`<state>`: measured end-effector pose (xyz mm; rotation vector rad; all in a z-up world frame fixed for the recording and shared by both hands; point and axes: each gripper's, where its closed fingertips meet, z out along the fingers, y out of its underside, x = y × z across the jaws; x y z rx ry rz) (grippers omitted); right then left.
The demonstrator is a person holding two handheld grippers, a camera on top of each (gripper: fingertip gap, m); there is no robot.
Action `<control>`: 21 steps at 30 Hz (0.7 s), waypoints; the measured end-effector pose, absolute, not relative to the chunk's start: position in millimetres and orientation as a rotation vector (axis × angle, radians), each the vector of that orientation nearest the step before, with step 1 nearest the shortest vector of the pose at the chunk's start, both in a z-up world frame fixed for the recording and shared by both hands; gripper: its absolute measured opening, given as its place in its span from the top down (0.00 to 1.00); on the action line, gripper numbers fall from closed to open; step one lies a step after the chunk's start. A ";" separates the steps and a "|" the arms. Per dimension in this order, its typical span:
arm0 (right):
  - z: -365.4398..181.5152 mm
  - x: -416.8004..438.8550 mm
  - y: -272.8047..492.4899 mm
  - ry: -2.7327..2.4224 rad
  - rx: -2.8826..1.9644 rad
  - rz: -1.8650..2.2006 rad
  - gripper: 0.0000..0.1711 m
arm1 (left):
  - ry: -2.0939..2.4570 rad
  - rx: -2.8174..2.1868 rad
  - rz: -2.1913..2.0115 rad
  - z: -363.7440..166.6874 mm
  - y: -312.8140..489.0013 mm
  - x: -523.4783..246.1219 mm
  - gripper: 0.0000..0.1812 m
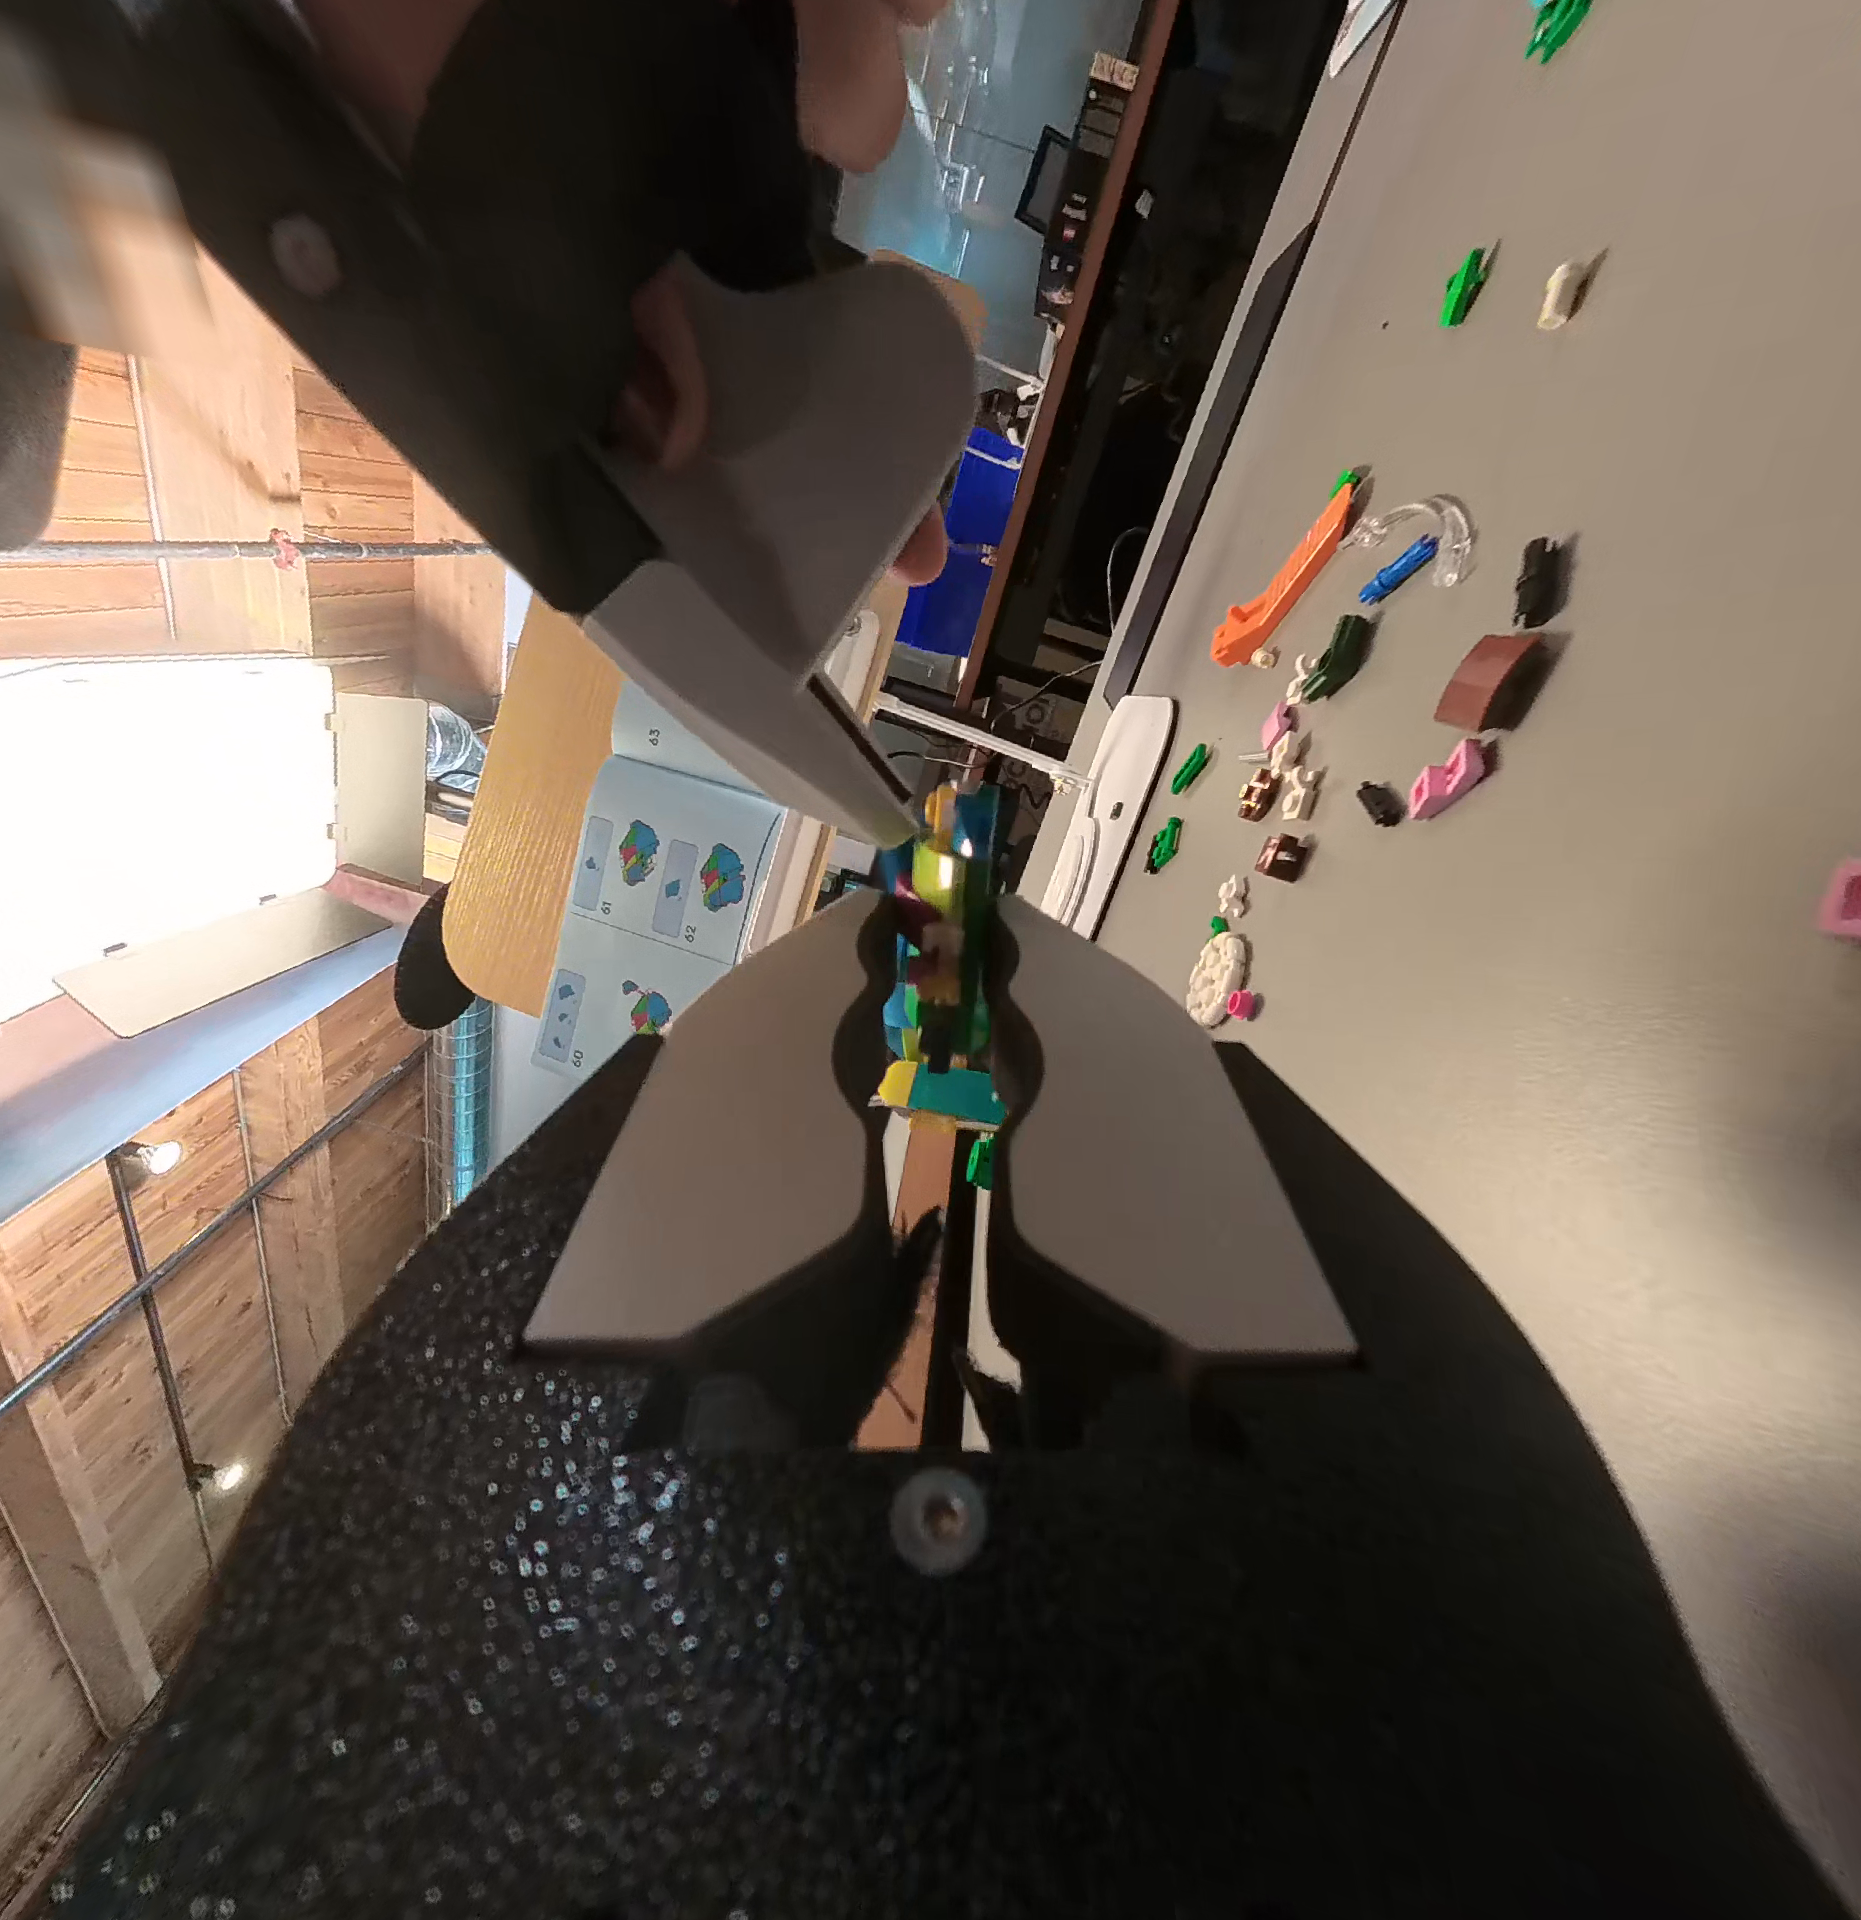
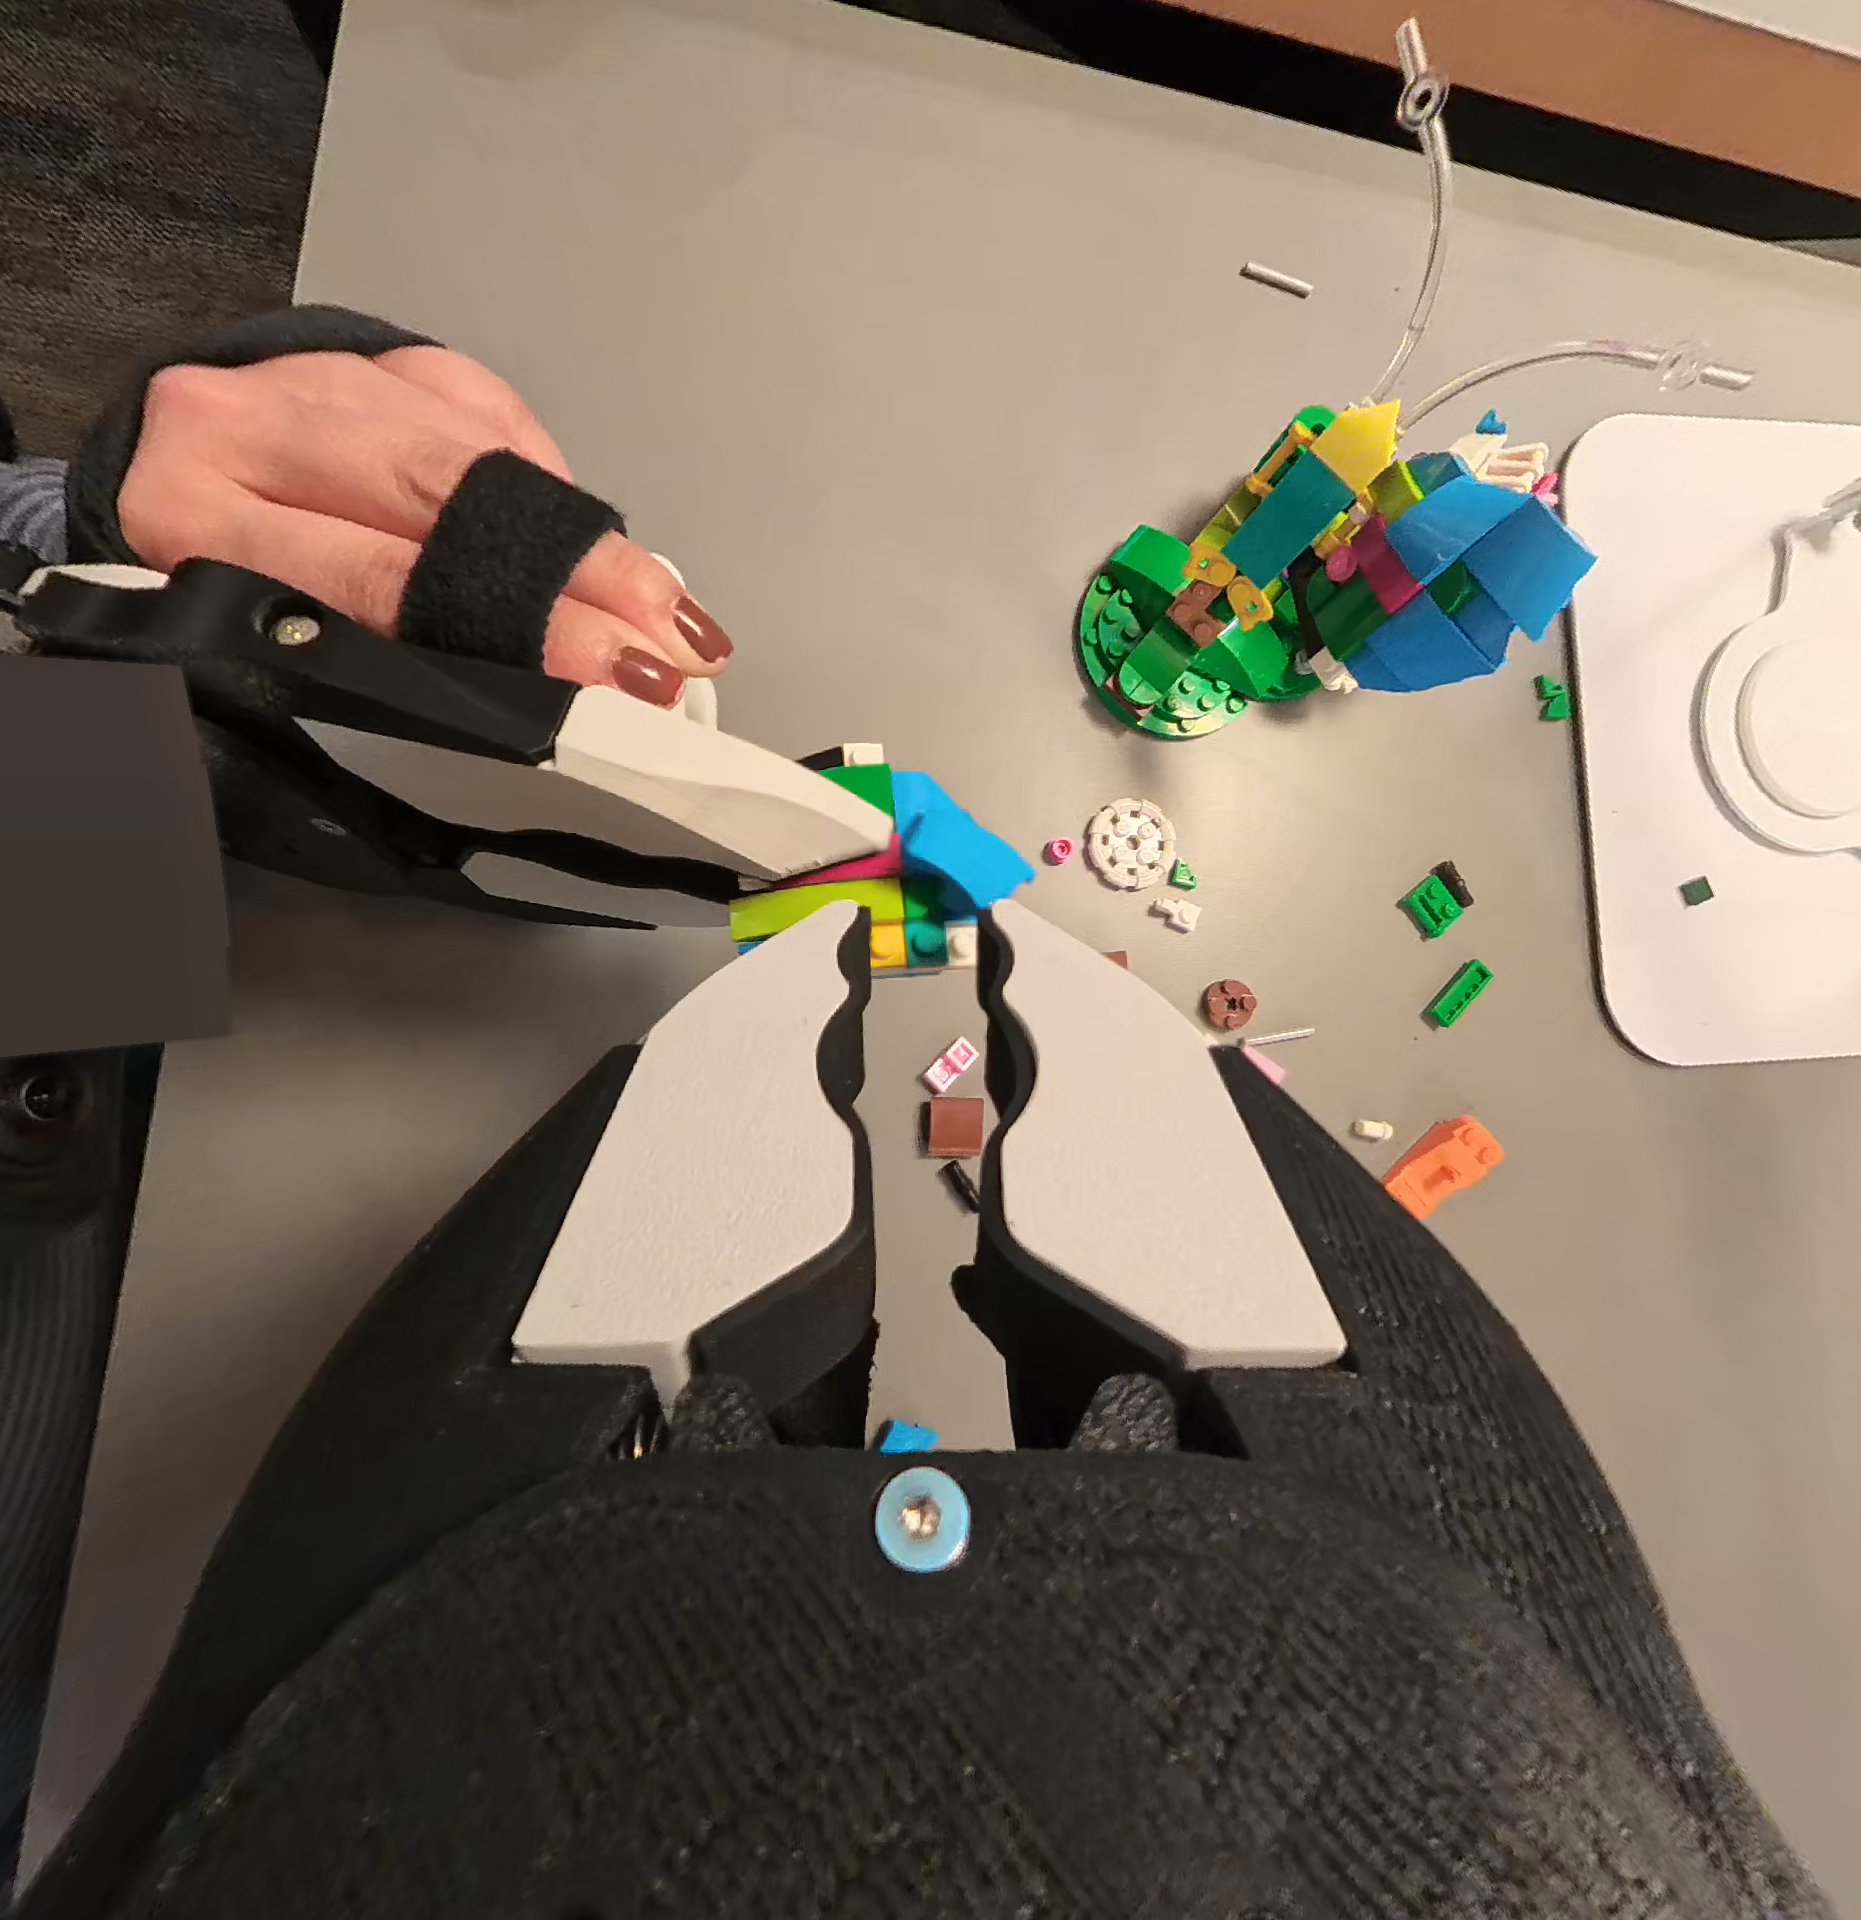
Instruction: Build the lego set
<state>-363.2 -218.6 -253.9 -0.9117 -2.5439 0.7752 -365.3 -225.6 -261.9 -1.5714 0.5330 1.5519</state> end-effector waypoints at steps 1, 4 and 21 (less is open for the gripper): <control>-253.8 -362.2 -219.6 -2.554 -0.913 0.783 0.90 | 0.533 -1.571 1.551 -261.9 -225.6 -365.2 0.92; -253.9 -360.1 -221.1 -2.569 -0.900 0.778 0.90 | 0.533 -1.566 1.550 -261.7 -225.5 -364.5 0.92; -327.1 -365.9 -159.7 -2.710 -0.869 0.616 0.87 | 0.152 -1.685 1.499 -259.9 -254.8 -408.0 0.92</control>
